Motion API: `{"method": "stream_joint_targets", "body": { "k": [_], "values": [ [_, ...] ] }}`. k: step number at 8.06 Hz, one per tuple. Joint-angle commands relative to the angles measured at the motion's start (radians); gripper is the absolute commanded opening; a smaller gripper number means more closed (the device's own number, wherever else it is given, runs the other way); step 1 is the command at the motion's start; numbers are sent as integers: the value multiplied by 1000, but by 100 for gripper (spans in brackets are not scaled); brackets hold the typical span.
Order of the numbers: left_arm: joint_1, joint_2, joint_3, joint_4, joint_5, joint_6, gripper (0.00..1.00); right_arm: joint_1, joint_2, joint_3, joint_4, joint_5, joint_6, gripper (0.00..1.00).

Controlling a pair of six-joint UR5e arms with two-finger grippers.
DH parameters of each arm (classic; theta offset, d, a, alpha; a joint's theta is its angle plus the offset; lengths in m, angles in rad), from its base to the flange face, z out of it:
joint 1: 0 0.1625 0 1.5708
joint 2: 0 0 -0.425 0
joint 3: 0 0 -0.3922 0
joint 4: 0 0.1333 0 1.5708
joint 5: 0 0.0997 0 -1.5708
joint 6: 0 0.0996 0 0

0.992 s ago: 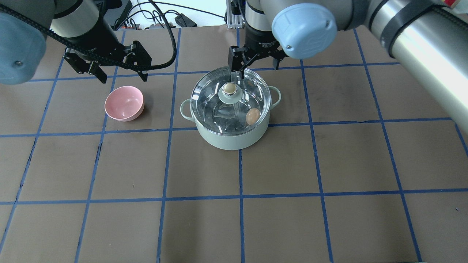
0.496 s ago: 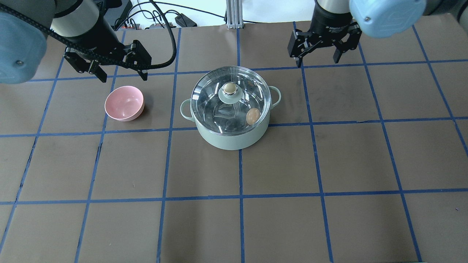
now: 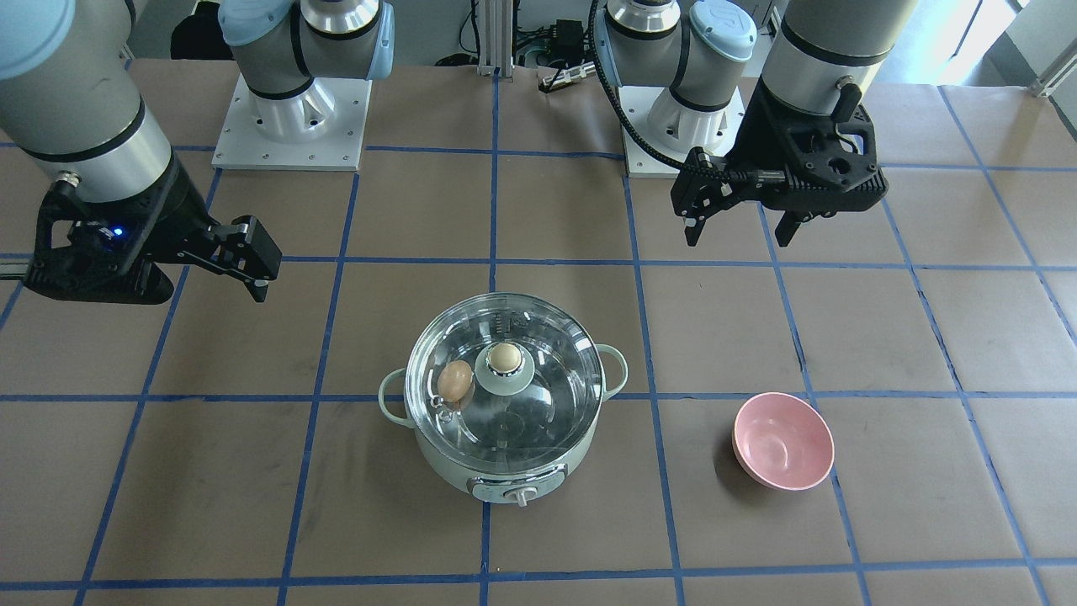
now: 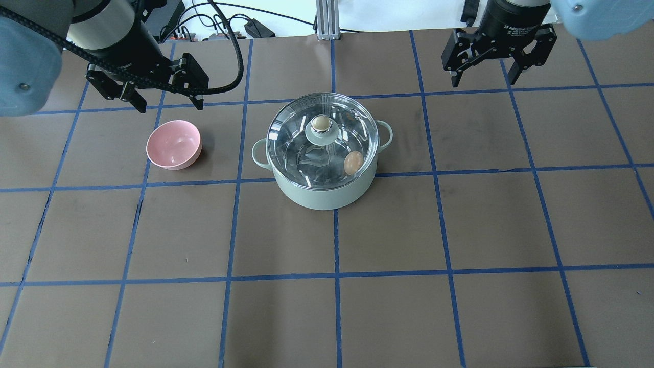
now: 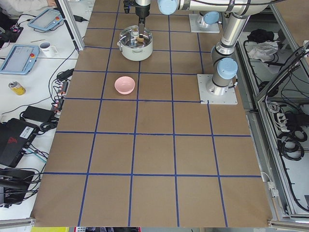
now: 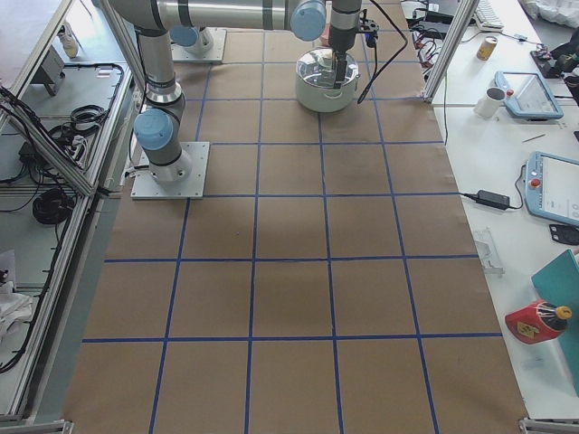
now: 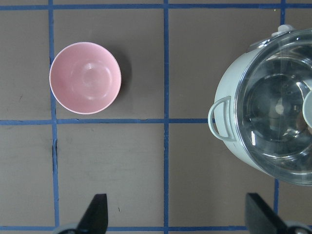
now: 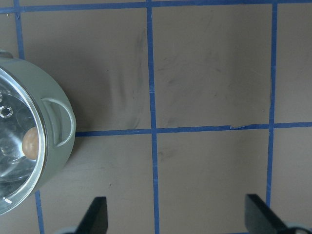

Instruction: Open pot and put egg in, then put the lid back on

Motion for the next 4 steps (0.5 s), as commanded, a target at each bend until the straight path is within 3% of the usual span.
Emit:
{"method": "stream_joint_targets", "body": {
  "k": [1,4],
  "values": [
    [3,1,7,3,2,-5,100,-2,-31,0,13,-5,9,100],
    [0,4,10,3,3,-8,100,-2,-29,0,12,-7,-4,100]
  ]
}}
